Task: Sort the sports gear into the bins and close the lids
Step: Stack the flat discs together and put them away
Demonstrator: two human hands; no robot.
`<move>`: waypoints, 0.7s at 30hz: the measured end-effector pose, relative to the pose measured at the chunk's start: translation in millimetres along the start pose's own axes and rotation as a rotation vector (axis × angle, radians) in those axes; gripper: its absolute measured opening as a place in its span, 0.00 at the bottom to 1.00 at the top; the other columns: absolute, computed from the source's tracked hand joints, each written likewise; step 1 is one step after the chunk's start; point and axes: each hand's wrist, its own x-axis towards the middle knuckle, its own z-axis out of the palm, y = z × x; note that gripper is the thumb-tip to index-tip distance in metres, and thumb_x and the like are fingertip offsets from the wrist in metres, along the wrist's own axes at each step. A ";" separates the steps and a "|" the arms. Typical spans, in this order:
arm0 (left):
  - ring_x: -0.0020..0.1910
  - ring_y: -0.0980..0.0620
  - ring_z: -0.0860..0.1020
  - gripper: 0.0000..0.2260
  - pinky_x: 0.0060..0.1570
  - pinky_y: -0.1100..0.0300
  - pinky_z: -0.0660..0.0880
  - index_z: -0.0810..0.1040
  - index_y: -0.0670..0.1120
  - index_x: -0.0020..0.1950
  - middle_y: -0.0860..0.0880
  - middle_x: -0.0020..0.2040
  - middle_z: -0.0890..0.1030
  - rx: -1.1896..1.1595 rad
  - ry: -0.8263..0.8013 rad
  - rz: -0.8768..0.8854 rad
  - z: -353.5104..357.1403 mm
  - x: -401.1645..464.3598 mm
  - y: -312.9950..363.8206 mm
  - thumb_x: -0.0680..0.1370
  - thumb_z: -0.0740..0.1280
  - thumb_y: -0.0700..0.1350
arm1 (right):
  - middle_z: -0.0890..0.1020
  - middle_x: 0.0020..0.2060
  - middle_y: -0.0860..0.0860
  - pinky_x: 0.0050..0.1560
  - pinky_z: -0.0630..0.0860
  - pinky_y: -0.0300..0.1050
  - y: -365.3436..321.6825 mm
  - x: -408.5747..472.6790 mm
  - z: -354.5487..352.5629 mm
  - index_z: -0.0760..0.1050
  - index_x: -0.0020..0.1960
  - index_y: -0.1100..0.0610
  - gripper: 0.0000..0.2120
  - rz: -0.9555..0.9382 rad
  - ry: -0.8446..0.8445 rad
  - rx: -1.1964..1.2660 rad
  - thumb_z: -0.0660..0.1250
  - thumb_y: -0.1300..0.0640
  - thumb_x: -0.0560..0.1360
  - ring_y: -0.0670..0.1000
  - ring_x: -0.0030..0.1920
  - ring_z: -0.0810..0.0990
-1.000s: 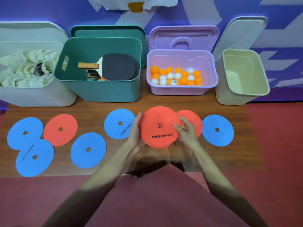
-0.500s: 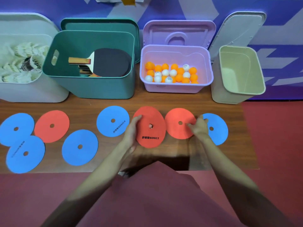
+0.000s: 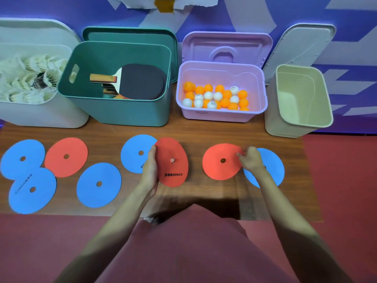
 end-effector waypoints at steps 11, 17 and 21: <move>0.46 0.55 0.80 0.15 0.46 0.56 0.76 0.77 0.53 0.50 0.52 0.46 0.83 -0.022 -0.089 -0.183 27.7 6.0 3.2 0.81 0.55 0.59 | 0.83 0.37 0.46 0.30 0.72 0.34 -44.9 -66.4 -17.5 0.77 0.57 0.57 0.09 -0.148 -0.303 0.930 0.62 0.63 0.78 0.41 0.32 0.76; 0.44 0.50 0.83 0.23 0.47 0.50 0.75 0.80 0.48 0.51 0.46 0.44 0.85 -0.085 -0.257 -0.313 48.7 2.7 0.3 0.81 0.51 0.61 | 0.81 0.32 0.46 0.37 0.73 0.38 -42.0 -67.1 9.8 0.78 0.54 0.56 0.09 -0.163 -0.206 0.813 0.66 0.64 0.76 0.43 0.35 0.76; 0.51 0.49 0.82 0.24 0.50 0.50 0.77 0.78 0.47 0.59 0.46 0.53 0.84 0.034 -0.263 -0.318 54.3 5.9 -2.6 0.80 0.52 0.62 | 0.73 0.29 0.54 0.34 0.70 0.34 -32.4 -65.3 7.0 0.79 0.52 0.60 0.08 -0.170 -0.078 0.722 0.70 0.64 0.73 0.46 0.32 0.72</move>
